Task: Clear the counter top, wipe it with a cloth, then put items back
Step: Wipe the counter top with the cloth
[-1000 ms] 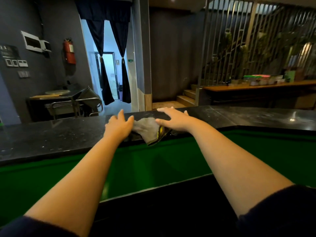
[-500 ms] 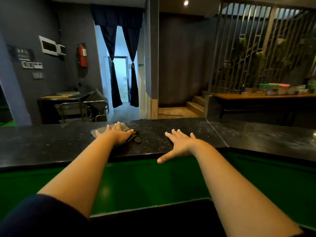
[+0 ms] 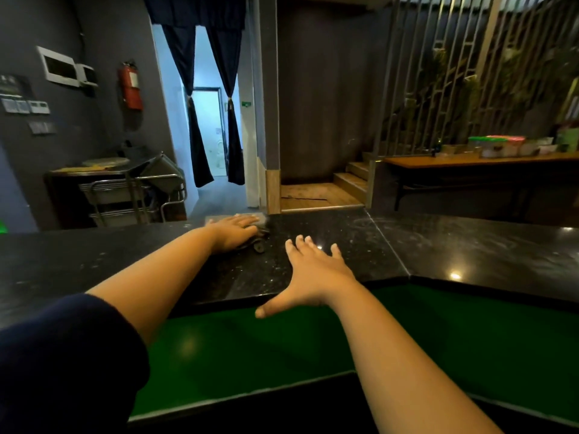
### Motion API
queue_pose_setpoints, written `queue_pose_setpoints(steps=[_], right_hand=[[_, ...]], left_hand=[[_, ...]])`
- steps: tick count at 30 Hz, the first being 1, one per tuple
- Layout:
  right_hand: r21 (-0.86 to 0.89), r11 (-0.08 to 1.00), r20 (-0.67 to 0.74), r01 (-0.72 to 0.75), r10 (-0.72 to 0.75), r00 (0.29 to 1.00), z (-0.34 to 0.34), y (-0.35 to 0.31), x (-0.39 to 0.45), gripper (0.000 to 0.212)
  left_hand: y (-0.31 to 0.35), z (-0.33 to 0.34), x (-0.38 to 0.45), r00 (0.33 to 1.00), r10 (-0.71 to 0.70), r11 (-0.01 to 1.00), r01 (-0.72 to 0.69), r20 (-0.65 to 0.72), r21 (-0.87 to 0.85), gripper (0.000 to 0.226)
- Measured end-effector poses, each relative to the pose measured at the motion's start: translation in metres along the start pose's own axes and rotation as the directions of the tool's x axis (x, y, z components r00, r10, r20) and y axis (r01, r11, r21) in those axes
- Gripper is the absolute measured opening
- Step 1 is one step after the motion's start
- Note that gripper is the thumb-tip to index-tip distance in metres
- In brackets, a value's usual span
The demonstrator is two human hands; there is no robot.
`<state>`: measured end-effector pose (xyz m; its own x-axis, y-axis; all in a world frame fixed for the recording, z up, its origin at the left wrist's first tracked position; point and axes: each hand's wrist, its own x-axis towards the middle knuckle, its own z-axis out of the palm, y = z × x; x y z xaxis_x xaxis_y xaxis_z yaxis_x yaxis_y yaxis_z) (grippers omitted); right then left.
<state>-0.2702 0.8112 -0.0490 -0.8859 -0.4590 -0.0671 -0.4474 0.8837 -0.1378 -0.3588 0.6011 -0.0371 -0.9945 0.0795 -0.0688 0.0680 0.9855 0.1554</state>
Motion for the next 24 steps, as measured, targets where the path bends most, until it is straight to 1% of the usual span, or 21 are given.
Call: queue_pose_setpoints(steps=[2,4,5,7,9,10,11,13,15,18,21,24], right_hand=[[0.011,1.0,0.019,0.015,-0.015,1.0,-0.003,0.004,-0.001,0.144],[0.018,0.999,0.052,0.034,-0.035,0.998,-0.009,0.012,-0.003,0.14],[0.013,0.999,0.058,0.035,-0.036,0.998,-0.011,0.016,-0.004,0.139],[0.017,1.0,0.034,0.01,-0.01,0.999,-0.01,0.024,-0.004,0.143],[0.037,0.999,0.012,-0.01,0.009,1.0,-0.006,0.026,-0.003,0.146],[0.037,0.999,0.008,-0.011,0.011,1.0,-0.004,0.026,-0.002,0.147],[0.034,0.999,0.005,-0.009,0.009,1.0,-0.003,0.026,-0.001,0.147],[0.026,1.0,0.007,-0.003,0.003,1.0,-0.003,0.026,0.001,0.146],[0.022,1.0,0.005,-0.001,0.001,1.0,-0.004,0.027,0.002,0.146],[0.009,1.0,0.0,0.002,-0.002,1.0,-0.003,0.028,0.003,0.148],[0.003,1.0,-0.002,-0.003,0.003,1.0,-0.004,0.028,0.003,0.152],[0.015,1.0,-0.006,-0.017,0.017,1.0,-0.006,0.027,-0.001,0.155]], left_hand=[[0.006,0.0,-0.021,0.99,0.135,0.991,-0.134,0.035,-0.026,0.056],[-0.01,-0.002,-0.032,0.979,0.2,0.979,-0.199,0.035,-0.043,0.06],[-0.022,-0.003,-0.033,0.984,0.174,0.984,-0.173,0.028,-0.039,0.056],[-0.048,-0.005,-0.021,0.999,0.04,0.999,-0.04,-0.005,-0.005,0.048],[-0.059,-0.007,-0.002,0.994,-0.105,0.994,0.106,-0.023,0.04,0.049],[-0.059,-0.009,0.007,0.988,-0.151,0.987,0.152,-0.015,0.055,0.051],[-0.055,-0.01,0.016,0.983,-0.183,0.981,0.183,0.004,0.06,0.053],[-0.037,-0.011,0.032,0.981,-0.188,0.981,0.186,0.043,0.053,0.055],[-0.009,-0.011,0.038,0.991,-0.122,0.992,0.12,0.05,0.034,0.052],[0.03,-0.008,0.031,0.999,0.039,0.999,-0.039,0.034,-0.008,0.049],[0.044,-0.006,0.003,0.99,0.133,0.991,-0.132,0.047,-0.034,0.047],[0.05,-0.001,-0.038,0.975,0.218,0.976,-0.217,0.048,-0.017,0.047]])
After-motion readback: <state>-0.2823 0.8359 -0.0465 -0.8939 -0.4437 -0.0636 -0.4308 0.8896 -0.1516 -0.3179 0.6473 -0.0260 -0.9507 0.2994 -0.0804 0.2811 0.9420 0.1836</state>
